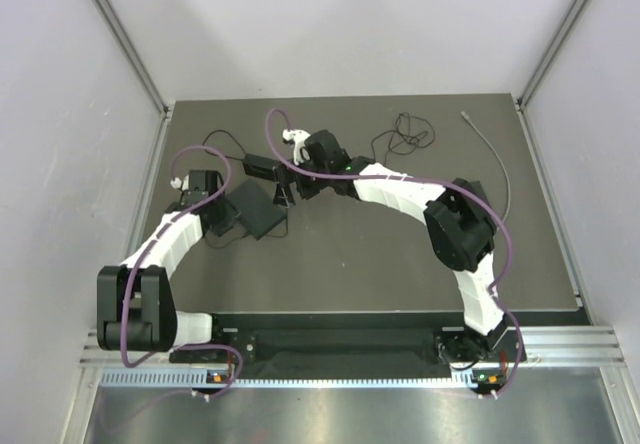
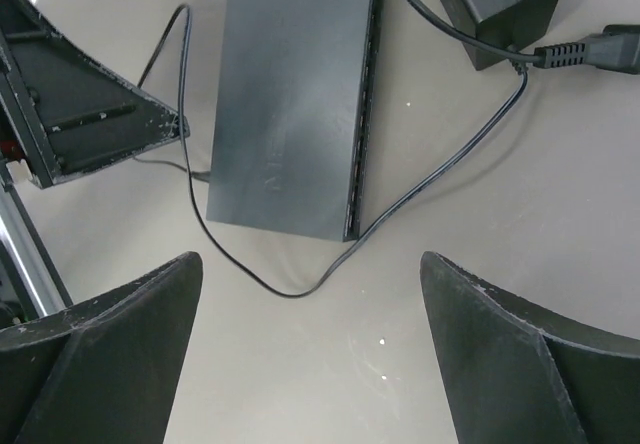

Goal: Pull the plug from the switch port

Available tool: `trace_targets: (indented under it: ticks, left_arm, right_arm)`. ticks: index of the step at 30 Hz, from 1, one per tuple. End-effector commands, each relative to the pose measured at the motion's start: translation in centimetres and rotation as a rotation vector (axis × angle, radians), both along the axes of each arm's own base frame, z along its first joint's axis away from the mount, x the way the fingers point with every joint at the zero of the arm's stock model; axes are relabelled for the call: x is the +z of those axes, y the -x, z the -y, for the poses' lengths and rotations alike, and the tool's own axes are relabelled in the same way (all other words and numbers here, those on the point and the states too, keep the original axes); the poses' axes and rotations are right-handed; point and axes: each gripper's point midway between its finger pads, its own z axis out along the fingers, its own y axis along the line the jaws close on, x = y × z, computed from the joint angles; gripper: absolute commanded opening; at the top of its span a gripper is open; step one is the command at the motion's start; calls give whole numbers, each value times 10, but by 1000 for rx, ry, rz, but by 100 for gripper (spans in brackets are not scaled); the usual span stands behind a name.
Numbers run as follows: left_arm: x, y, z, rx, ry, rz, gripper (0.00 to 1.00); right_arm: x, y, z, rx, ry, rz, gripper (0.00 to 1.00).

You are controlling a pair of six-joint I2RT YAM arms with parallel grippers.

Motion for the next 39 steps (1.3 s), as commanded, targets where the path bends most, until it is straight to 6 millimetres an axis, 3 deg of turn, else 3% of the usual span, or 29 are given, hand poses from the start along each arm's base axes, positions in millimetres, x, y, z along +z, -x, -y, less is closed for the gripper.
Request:
trace_targets:
  ticks: [1,5,11,17,19,22,30,34,35,39]
  left_arm:
    - [-1,7,-4,-12,-24,3,42]
    - [1,9,6,-39,28,22,47]
    - [-11,22,7,13,65,21,46]
    - [-21,31,2,79,68,27,44]
    - [-21,31,-1,93,64,33,43]
    - [-20,32,-5,98,42,31,42]
    - [-9,30,-14,131,16,81,43]
    - [-11,27,-11,126,34,73,43]
    - [-14,27,-19,150,32,62,43]
    - [-18,26,-17,150,47,45,43]
  right_arm:
    - [17,3,-6,64,-5,52,90]
    - [18,3,-11,103,-38,50,91]
    - [16,1,-31,149,-59,41,100]
    - [7,-4,-36,113,-26,58,100]
    - [2,3,-42,114,3,86,99]
    - [-1,20,-52,152,1,108,90]
    - [19,54,-76,230,-104,154,75]
    - [24,61,-79,242,-127,187,73]
    - [23,61,-79,243,-127,190,72]
    - [16,60,-78,239,-107,189,69]
